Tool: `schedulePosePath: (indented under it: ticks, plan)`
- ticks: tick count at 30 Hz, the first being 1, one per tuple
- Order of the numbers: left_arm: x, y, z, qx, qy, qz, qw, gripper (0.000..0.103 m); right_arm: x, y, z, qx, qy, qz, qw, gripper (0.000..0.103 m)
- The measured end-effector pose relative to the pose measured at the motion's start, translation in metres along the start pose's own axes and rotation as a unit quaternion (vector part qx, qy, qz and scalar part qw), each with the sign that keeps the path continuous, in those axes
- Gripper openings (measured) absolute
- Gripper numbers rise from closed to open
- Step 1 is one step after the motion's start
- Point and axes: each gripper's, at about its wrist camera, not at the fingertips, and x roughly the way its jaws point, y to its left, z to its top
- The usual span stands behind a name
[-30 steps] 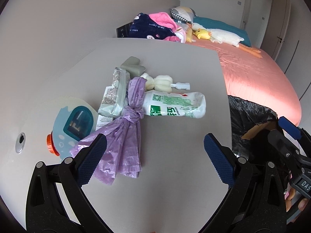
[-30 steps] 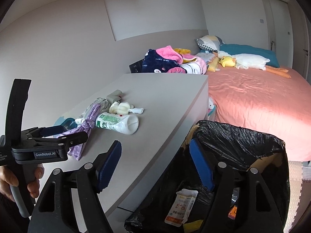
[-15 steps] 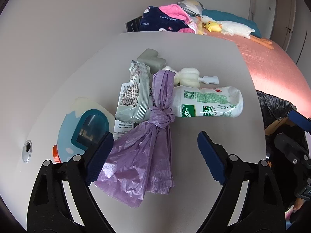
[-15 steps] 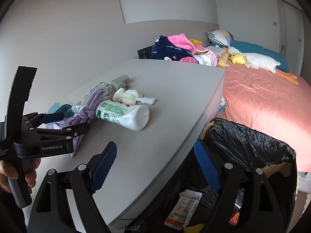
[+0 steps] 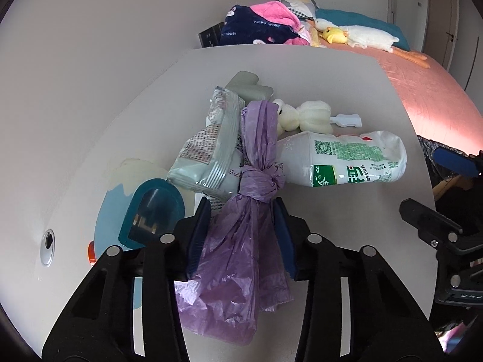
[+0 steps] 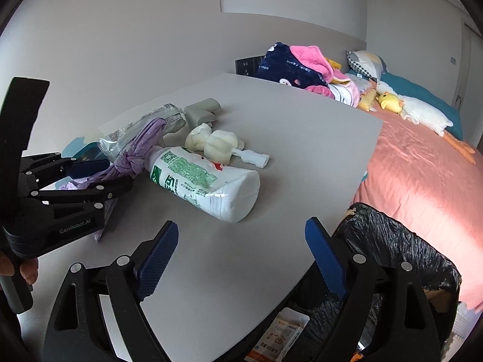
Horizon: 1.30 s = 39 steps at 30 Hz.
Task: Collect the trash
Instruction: 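Lift the purple bag with the left gripper while the right gripper grasps the white bottle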
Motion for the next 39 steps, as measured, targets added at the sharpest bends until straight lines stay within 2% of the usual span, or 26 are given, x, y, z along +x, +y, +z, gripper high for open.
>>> schedulePosePath:
  ticks: [3,7,14,20,24,26,27,28,32,39]
  plan:
    - [-0.001,0.007,0.000,-0.010,0.001,-0.006,0.9999,0.029,0.009,0.004,0.005,-0.013,0.005,-0.004,1.000,0.087]
    - [-0.005,0.009,0.000,-0.012,-0.003,-0.011,0.9999,0.025,0.020,0.007,0.009,-0.027,0.010,-0.009,1.000,0.087]
    - [-0.017,0.011,0.003,-0.018,-0.013,-0.032,0.9992,0.024,0.036,0.014,0.017,-0.057,0.010,-0.019,0.998,0.090]
    - [-0.027,0.016,0.004,-0.026,-0.022,-0.045,0.9984,0.024,0.046,0.029,0.023,-0.112,-0.009,-0.042,0.993,0.092]
    - [-0.027,0.018,0.004,-0.032,-0.021,-0.047,0.9982,0.024,0.051,0.039,0.025,-0.146,-0.015,-0.037,0.989,0.091]
    - [-0.026,0.020,0.005,-0.036,-0.020,-0.049,0.9979,0.024,0.053,0.040,0.025,-0.145,-0.008,-0.027,0.989,0.069]
    - [-0.027,0.021,0.005,-0.037,-0.021,-0.051,0.9978,0.024,0.055,0.039,0.026,-0.140,-0.002,-0.021,0.990,0.065]
    - [-0.028,0.021,0.005,-0.039,-0.022,-0.051,0.9977,0.024,0.056,0.038,0.027,-0.132,0.003,-0.012,0.991,0.056]
    - [-0.032,0.023,0.005,-0.043,-0.028,-0.052,0.9974,0.024,0.055,0.030,0.029,-0.093,0.013,0.016,0.995,0.054]
    - [-0.047,0.027,0.006,-0.050,-0.047,-0.052,0.9963,0.024,0.034,0.022,0.023,-0.033,-0.012,0.043,0.998,0.053]
